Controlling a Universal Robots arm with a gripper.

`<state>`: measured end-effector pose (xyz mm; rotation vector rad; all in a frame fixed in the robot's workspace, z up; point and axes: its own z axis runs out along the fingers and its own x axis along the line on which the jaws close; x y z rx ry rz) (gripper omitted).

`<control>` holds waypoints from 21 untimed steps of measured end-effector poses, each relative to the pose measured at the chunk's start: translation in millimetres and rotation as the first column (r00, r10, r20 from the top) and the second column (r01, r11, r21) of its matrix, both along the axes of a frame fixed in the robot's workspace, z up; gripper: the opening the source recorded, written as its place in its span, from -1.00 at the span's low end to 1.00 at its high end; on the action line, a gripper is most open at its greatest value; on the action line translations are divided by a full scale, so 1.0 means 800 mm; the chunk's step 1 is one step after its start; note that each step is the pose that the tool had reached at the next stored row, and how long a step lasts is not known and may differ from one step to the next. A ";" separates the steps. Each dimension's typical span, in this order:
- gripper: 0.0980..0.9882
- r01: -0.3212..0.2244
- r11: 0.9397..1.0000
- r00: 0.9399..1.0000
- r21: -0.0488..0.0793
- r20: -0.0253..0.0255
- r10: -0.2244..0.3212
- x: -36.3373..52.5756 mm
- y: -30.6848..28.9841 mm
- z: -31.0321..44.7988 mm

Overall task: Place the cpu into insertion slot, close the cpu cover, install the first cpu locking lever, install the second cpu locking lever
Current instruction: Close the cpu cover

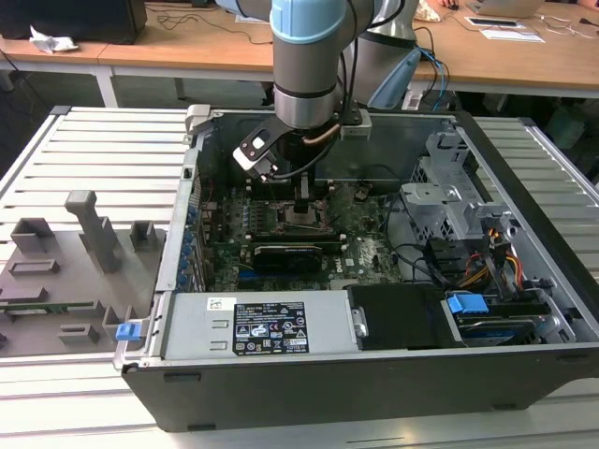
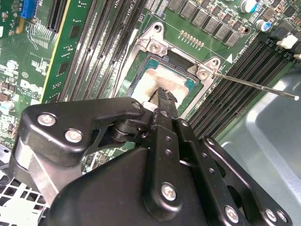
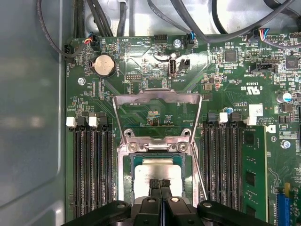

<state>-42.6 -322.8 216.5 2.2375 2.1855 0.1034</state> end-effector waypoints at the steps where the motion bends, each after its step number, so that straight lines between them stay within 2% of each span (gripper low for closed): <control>1: -0.98 0.000 1.000 1.000 0.000 0.000 0.000 0.000 0.0000 0.0011; 15: -0.98 0.000 1.000 1.000 0.001 0.000 0.000 0.000 0.0001 0.0072; 18: -0.98 0.000 1.000 1.000 0.000 -0.002 0.000 0.005 0.0000 0.0075; 21: -0.98 0.000 1.000 1.000 0.000 -0.003 0.000 0.006 0.0001 0.0082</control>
